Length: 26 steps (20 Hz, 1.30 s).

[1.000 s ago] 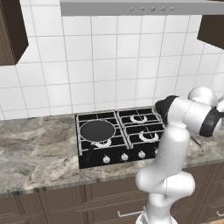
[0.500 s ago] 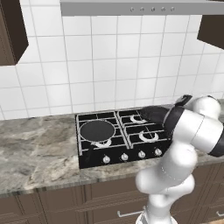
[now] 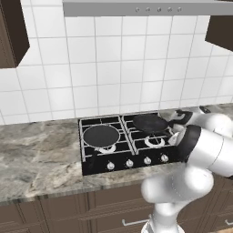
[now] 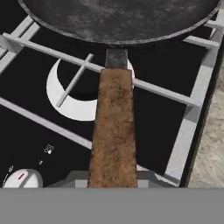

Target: Place both pans onto different burners. Then place the lemon and the fish on different pans.

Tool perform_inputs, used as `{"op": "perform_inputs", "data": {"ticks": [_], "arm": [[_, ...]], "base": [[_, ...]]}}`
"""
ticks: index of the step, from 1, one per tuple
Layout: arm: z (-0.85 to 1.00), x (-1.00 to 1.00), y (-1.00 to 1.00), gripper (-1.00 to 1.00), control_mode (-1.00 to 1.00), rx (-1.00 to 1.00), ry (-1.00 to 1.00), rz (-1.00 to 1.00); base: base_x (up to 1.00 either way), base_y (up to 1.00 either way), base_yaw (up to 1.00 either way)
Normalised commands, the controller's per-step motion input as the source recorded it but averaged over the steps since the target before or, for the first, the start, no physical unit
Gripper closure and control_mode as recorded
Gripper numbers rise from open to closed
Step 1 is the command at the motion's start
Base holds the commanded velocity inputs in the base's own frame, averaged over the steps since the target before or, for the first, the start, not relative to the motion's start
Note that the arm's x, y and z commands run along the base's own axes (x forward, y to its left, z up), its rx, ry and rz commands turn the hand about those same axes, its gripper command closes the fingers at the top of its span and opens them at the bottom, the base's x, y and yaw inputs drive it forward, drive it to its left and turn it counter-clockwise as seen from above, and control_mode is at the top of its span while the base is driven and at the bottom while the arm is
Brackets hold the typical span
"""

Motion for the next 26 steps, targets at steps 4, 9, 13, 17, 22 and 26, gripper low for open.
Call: {"op": "perform_inputs", "data": {"ticks": [4,9,13,17,22,26], "arm": [[-0.28,-0.13,0.31,1.0,-1.0,0.0,0.0,0.02],[-0.06,-0.61,-0.24,1.0,-1.0,0.0,0.0,-0.05],[-0.08,-0.51,-0.1,1.0,-1.0,-0.01,0.0,-0.03],[-0.02,-0.16,0.23,1.0,-1.0,-0.02,0.0,-0.05],[0.0,0.0,0.06,1.0,-1.0,-0.03,0.0,-0.03],[0.0,0.0,0.0,1.0,-1.0,0.0,0.0,-0.01]], "base": [[0.0,0.0,0.0],[0.0,0.0,0.0],[0.0,0.0,0.0],[0.0,0.0,0.0],[0.0,0.0,0.0],[0.0,0.0,0.0]]}}
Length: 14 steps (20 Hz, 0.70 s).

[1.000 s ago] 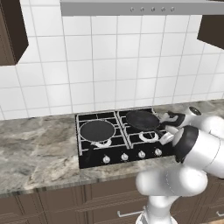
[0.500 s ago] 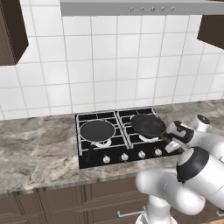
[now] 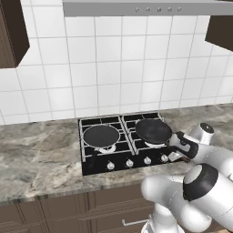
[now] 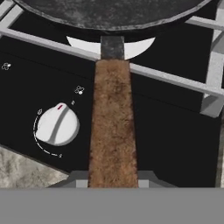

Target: Place both pans onto different burners. Then place the lemon and the fish on different pans.

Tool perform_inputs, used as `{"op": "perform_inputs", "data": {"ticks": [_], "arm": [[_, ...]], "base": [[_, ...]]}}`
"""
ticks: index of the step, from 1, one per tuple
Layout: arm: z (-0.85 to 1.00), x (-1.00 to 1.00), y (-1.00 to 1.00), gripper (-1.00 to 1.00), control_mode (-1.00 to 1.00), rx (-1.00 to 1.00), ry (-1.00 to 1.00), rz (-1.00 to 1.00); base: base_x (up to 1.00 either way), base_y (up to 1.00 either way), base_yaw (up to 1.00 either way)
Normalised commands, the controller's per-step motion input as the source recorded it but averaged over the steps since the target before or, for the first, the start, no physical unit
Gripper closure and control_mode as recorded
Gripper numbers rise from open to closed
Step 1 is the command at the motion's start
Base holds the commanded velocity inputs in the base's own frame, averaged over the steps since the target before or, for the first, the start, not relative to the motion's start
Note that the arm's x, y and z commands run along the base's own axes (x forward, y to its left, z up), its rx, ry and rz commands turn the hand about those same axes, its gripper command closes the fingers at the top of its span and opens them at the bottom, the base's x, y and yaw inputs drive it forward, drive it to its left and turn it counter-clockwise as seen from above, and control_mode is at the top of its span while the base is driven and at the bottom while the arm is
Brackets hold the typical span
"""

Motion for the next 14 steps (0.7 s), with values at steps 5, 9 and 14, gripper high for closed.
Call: {"op": "perform_inputs", "data": {"ticks": [5,9,14], "arm": [[0.0,0.06,-0.21,1.0,-1.0,0.0,0.0,0.01],[0.0,0.02,-0.64,1.0,-1.0,0.0,0.0,0.09],[0.01,0.0,-0.47,1.0,-1.0,-0.01,0.0,0.25]], "base": [[0.0,0.0,0.0],[0.0,0.0,0.0],[0.0,0.0,0.0]]}}
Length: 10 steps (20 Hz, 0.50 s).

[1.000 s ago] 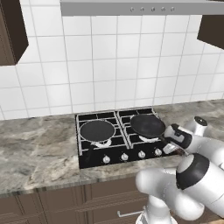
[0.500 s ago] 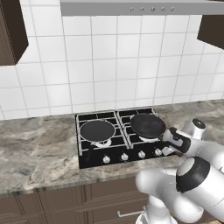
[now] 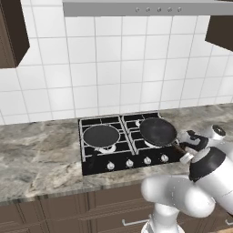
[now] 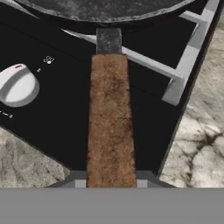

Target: Place both pans onto different burners. Then place the lemon and the fish on different pans.

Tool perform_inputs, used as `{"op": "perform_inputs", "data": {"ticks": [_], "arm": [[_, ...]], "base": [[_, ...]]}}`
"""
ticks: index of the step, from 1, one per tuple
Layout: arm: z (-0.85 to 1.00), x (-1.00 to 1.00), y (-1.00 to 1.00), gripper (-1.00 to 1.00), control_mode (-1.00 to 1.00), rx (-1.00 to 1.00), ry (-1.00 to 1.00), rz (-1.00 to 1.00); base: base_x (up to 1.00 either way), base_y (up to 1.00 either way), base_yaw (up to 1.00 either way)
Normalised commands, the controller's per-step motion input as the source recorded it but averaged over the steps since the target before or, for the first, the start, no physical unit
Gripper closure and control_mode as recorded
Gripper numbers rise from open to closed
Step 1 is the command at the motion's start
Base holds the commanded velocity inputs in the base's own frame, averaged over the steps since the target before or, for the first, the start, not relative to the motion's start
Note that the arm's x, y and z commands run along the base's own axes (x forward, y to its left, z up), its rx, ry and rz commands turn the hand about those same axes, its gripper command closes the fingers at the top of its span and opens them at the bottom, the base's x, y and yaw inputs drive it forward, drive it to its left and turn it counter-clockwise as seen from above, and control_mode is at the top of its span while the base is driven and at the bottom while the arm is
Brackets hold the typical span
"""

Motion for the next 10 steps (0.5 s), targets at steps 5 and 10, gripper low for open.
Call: {"op": "perform_inputs", "data": {"ticks": [5,10], "arm": [[0.37,0.03,-0.27,1.0,-1.0,0.0,0.02,0.2],[0.68,0.08,-0.18,1.0,-1.0,0.0,0.07,0.06]], "base": [[0.0,0.0,0.0],[0.0,0.0,0.0]]}}
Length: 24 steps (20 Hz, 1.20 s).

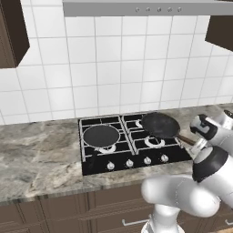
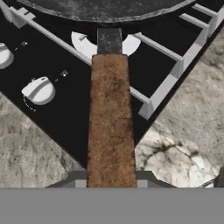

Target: Place both pans onto different burners. Then place the lemon and the fish on different pans.

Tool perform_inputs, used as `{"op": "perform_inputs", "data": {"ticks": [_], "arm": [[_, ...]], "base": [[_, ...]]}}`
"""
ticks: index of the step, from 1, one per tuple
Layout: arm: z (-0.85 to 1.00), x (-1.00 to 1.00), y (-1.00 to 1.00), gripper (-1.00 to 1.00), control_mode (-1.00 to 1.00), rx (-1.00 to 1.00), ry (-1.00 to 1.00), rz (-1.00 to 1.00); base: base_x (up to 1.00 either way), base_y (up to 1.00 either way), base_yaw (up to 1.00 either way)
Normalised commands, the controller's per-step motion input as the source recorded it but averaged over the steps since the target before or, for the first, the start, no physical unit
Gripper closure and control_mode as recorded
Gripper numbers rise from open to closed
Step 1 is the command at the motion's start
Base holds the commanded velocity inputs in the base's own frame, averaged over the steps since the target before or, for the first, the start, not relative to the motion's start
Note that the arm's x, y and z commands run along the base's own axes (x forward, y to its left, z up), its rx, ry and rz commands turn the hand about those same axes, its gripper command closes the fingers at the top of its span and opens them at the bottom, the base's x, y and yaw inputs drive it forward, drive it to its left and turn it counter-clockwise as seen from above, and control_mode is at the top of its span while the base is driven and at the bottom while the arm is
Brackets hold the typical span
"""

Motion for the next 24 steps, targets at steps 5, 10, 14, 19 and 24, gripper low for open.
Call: {"op": "perform_inputs", "data": {"ticks": [5,10,14,19,24], "arm": [[0.21,-0.01,-0.51,1.0,-1.0,0.0,0.01,0.2],[0.01,0.0,-0.48,1.0,-1.0,-0.02,0.0,0.25],[0.31,0.11,-0.06,1.0,-1.0,0.0,0.04,0.1],[0.13,0.15,0.0,1.0,-1.0,-0.03,0.04,0.04],[0.0,0.02,-0.02,1.0,-1.0,-0.13,0.0,0.14]], "base": [[0.0,0.0,0.0],[0.0,0.0,0.0],[0.0,0.0,0.0],[0.0,0.0,0.0],[0.0,0.0,0.0]]}}
